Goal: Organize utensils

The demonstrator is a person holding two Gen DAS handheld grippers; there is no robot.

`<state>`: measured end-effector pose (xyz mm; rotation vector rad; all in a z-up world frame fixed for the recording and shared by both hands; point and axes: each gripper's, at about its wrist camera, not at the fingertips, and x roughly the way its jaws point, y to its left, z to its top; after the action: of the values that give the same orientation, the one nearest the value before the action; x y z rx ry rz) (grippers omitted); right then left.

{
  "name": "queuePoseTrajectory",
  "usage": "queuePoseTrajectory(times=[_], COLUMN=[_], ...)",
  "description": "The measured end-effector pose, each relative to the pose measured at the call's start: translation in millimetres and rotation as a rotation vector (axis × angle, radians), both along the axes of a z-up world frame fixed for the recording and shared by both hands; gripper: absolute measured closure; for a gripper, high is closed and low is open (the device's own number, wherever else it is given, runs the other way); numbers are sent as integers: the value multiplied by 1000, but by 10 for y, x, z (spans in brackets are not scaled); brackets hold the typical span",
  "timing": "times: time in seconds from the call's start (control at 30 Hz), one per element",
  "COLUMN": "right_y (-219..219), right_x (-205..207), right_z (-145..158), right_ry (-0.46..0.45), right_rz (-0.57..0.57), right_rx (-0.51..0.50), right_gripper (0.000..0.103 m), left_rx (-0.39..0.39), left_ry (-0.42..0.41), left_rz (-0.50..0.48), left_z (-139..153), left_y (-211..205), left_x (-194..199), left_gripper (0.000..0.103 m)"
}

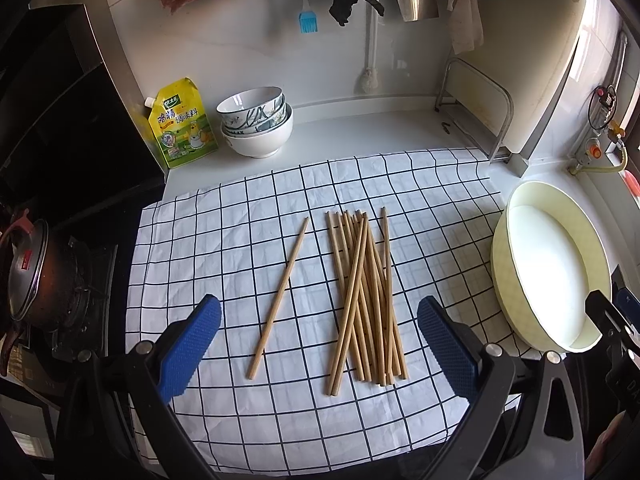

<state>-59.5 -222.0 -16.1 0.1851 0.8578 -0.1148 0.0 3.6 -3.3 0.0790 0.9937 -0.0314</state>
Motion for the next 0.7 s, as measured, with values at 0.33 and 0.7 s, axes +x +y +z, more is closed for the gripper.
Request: queuePoseTrajectory(times=[0.33,0.7], right_y=[12,47], right_x=[46,52], right_z=[8,0], right_ry=[1,-6], right_rz=[5,15], right_rx=[-2,-10], right_gripper=[19,19], left_rx=[3,0], left_ry=[-1,-3], left_rz=[6,13], left_z=[9,8], left_y=[20,32], left_x=[15,22], left_gripper=[6,6])
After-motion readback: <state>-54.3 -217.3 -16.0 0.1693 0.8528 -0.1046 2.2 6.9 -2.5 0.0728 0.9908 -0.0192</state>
